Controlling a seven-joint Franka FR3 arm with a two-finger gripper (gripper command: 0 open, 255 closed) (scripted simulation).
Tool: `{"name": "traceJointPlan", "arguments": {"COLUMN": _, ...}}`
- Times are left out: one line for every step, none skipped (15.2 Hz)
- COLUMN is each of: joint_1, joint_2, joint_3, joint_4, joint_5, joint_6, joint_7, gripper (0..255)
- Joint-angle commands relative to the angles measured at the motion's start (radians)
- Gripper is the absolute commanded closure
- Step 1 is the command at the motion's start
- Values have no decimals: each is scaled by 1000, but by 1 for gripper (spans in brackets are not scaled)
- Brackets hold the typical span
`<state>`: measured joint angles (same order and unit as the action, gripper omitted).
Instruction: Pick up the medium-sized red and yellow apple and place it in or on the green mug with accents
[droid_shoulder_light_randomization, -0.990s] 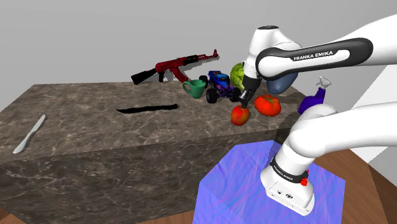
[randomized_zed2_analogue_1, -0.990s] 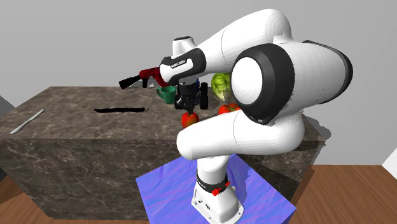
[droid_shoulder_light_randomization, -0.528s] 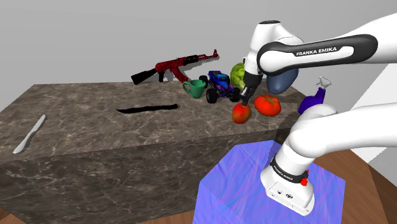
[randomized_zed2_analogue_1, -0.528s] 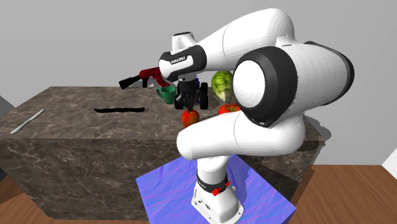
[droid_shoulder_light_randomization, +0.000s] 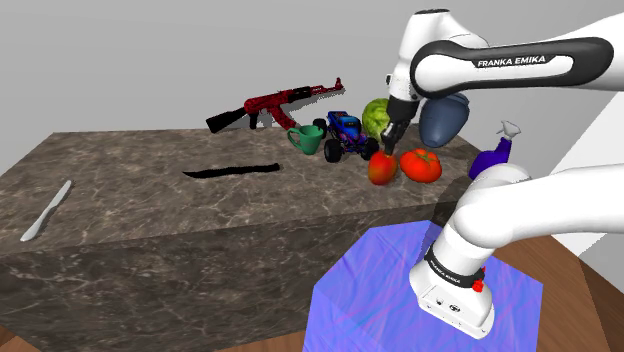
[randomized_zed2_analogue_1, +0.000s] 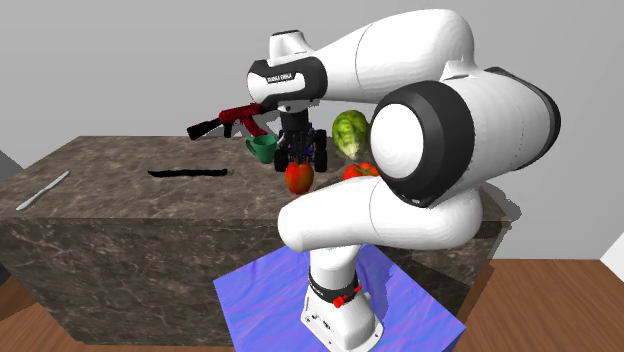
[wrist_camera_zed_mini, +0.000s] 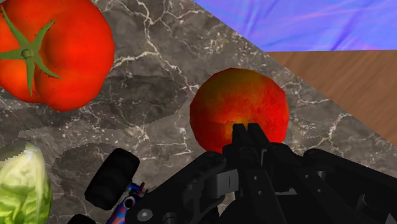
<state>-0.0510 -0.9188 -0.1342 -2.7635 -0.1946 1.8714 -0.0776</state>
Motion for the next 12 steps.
{"name": "traceJointPlan", "arguments": {"joint_1": 2, "joint_2": -2, "joint_3": 4, "joint_4": 26, "joint_5": 5, "joint_6": -29, "joint_7": -1, "gripper": 255}}
{"name": "traceJointPlan", "arguments": {"joint_1": 3, "joint_2": -2, "joint_3": 6, "joint_4": 40, "joint_5": 7, "joint_6": -42, "joint_7": -2, "gripper": 255}}
{"name": "traceJointPlan", "arguments": {"joint_1": 4, "joint_2": -3, "joint_3": 7, "joint_4": 53, "joint_5": 9, "joint_6": -56, "joint_7": -4, "gripper": 255}}
{"name": "traceJointPlan", "arguments": {"joint_1": 5, "joint_2": -3, "joint_3": 9, "joint_4": 66, "joint_5": 10, "joint_6": -69, "joint_7": -5, "gripper": 255}}
{"name": "traceJointPlan", "arguments": {"joint_1": 6, "joint_2": -3, "joint_3": 10, "joint_4": 79, "joint_5": 12, "joint_6": -82, "joint_7": -6, "gripper": 255}}
{"name": "traceJointPlan", "arguments": {"joint_1": 6, "joint_2": -3, "joint_3": 12, "joint_4": 93, "joint_5": 14, "joint_6": -96, "joint_7": -7, "gripper": 255}}
{"name": "traceJointPlan", "arguments": {"joint_1": 7, "joint_2": -2, "joint_3": 13, "joint_4": 107, "joint_5": 15, "joint_6": -109, "joint_7": -8, "gripper": 255}}
{"name": "traceJointPlan", "arguments": {"joint_1": 8, "joint_2": -1, "joint_3": 15, "joint_4": 120, "joint_5": 17, "joint_6": -121, "joint_7": -9, "gripper": 255}}
{"name": "traceJointPlan", "arguments": {"joint_1": 8, "joint_2": 0, "joint_3": 16, "joint_4": 134, "joint_5": 19, "joint_6": -134, "joint_7": -10, "gripper": 255}}
{"name": "traceJointPlan", "arguments": {"joint_1": 9, "joint_2": 2, "joint_3": 17, "joint_4": 148, "joint_5": 20, "joint_6": -147, "joint_7": -11, "gripper": 255}}
{"name": "traceJointPlan", "arguments": {"joint_1": 9, "joint_2": 3, "joint_3": 19, "joint_4": 163, "joint_5": 22, "joint_6": -159, "joint_7": -13, "gripper": 255}}
{"name": "traceJointPlan", "arguments": {"joint_1": 10, "joint_2": 5, "joint_3": 20, "joint_4": 177, "joint_5": 23, "joint_6": -172, "joint_7": -14, "gripper": 255}}
